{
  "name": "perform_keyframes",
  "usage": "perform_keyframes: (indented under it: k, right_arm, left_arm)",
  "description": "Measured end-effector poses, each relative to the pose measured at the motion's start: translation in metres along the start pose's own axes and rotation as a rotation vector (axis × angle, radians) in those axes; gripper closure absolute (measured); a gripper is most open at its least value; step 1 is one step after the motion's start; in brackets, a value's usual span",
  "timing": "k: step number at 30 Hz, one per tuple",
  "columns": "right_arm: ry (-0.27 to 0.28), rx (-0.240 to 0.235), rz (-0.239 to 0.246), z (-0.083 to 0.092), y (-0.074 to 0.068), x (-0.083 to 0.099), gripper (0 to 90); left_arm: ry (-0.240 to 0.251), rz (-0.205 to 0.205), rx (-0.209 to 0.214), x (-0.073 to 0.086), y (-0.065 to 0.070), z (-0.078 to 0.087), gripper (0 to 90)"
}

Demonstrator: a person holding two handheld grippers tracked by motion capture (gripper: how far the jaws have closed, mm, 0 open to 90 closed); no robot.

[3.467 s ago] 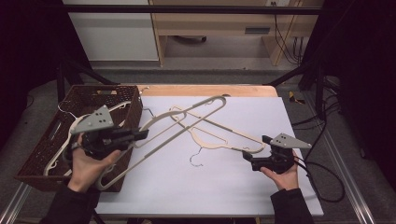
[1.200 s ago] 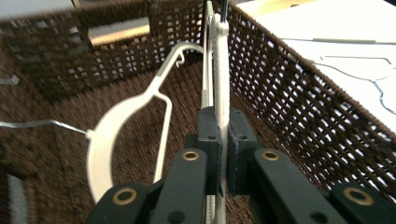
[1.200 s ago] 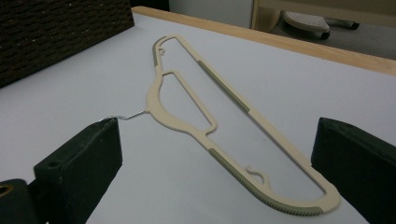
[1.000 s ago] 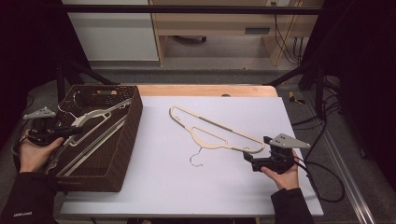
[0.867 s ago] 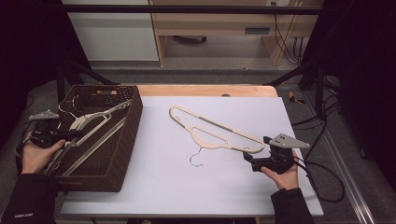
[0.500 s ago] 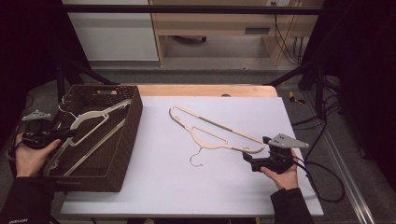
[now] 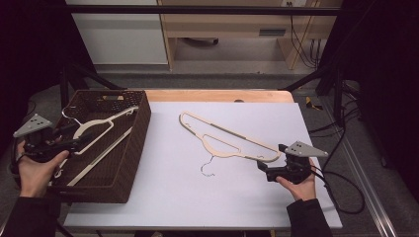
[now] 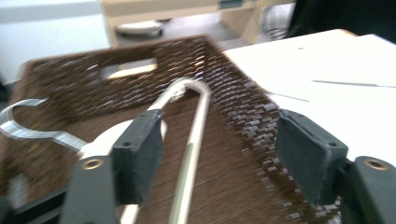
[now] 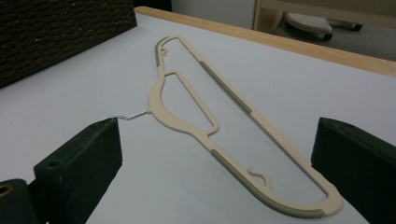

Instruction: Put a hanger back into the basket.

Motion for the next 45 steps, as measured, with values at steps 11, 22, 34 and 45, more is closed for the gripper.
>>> perform_keyframes:
  k: [11, 22, 34, 45]
  right_arm:
    - [0.0, -0.01, 0.012, -0.001, -0.002, 0.0, 2.7]
    - [-0.008, -0.005, 0.012, -0.002, -0.003, 0.001, 3.9]
    - [-0.029, -0.009, 0.025, -0.007, -0.003, 0.002, 5.8]
    - [-0.072, 0.005, 0.044, -0.026, -0.002, 0.005, 9.4]
  left_arm:
    - [0.096, -0.05, 0.128, -0.02, 0.066, -0.016, 15.4]
    - [0.109, -0.085, 0.21, -0.02, 0.124, -0.041, 10.6]
    - [0.098, -0.089, 0.274, -0.012, 0.156, -0.058, 9.8]
    - [0.058, -0.124, 0.341, 0.0, 0.18, -0.08, 10.1]
Point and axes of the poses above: each handheld gripper's, and its own axes: z roughly backward along the jaws, x roughly out of its underside, y roughly to its right, the point moved 1 cm from there along -z, roughly forward along the jaws, and after that the axes turned 13 degrees about -z, right-handed, at the moved point
